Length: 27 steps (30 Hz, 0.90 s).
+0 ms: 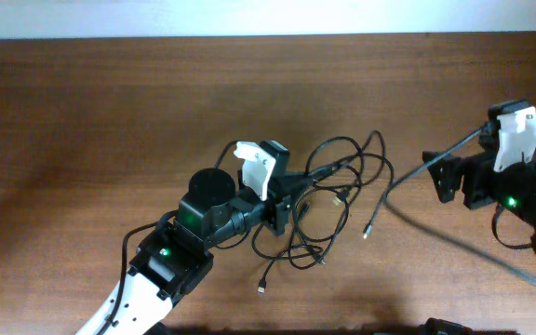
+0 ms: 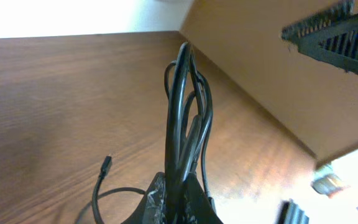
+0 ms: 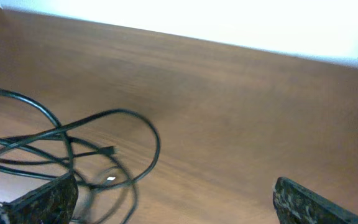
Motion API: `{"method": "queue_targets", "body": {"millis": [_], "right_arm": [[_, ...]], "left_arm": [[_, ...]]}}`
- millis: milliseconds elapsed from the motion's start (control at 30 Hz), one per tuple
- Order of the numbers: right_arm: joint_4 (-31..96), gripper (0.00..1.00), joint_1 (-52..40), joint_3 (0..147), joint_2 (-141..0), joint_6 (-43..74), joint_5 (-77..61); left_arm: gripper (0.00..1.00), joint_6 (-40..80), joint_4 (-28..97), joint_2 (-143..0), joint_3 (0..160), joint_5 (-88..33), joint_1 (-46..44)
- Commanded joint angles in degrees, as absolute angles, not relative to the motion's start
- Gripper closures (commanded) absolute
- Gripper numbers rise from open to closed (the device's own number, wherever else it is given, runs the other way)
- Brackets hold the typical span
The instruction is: Untangle cables
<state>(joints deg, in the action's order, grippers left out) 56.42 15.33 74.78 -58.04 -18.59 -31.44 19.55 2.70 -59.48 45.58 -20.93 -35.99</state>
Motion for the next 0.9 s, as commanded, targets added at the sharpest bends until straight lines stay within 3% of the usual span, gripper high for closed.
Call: {"method": "queue_targets", "body": {"millis": [0, 133, 233, 400, 467, 567, 600, 633, 700, 867], "right_arm": [[57.06, 0.0, 15.4, 75.33, -57.45, -42.5, -32.23], [61.93, 0.0, 15.4, 75.33, -57.74, -64.01, -39.92], [63.77, 0.0, 15.4, 75.33, -57.74, -66.26, -42.09], [64.51, 0.12, 15.4, 75.33, -57.74, -70.37, -58.02], [64.6, 0.21, 15.4, 75.33, -57.74, -71.42, -58.52], [65.49, 0.5, 15.4, 75.33, -57.74, -73.82, -58.52], [65.95, 0.66, 15.4, 75.33, -57.74, -74.41, -58.5], [66.06, 0.7, 15.4, 75.33, -57.74, -74.41, -58.5], [66.04, 0.92, 15.4, 75.33, -57.74, -74.39, -58.5], [66.06, 0.96, 15.4, 75.33, -57.74, -74.35, -58.52]], "left_arm": [[1.0, 20.14, 0.58, -59.13, 46.24, -35.2, -36.12], [1.0, 20.14, -5.56, -59.13, 46.24, -46.83, -36.12], [1.0, 20.14, -6.0, -59.13, 46.24, -46.76, -36.12], [1.0, 24.73, -8.21, -59.13, 46.24, -46.78, -36.12], [1.0, 26.33, -11.44, -59.13, 46.24, -48.05, -36.12], [1.0, 26.39, -13.06, -59.13, 46.24, -48.9, -36.12], [1.0, 27.0, -13.28, -59.13, 46.24, -48.58, -36.12], [1.0, 27.0, -13.3, -59.13, 46.24, -48.34, -36.12], [1.0, 27.0, -13.26, -59.13, 46.24, -48.18, -36.1], [1.0, 27.44, -12.73, -59.13, 46.24, -45.56, -36.12]]}}
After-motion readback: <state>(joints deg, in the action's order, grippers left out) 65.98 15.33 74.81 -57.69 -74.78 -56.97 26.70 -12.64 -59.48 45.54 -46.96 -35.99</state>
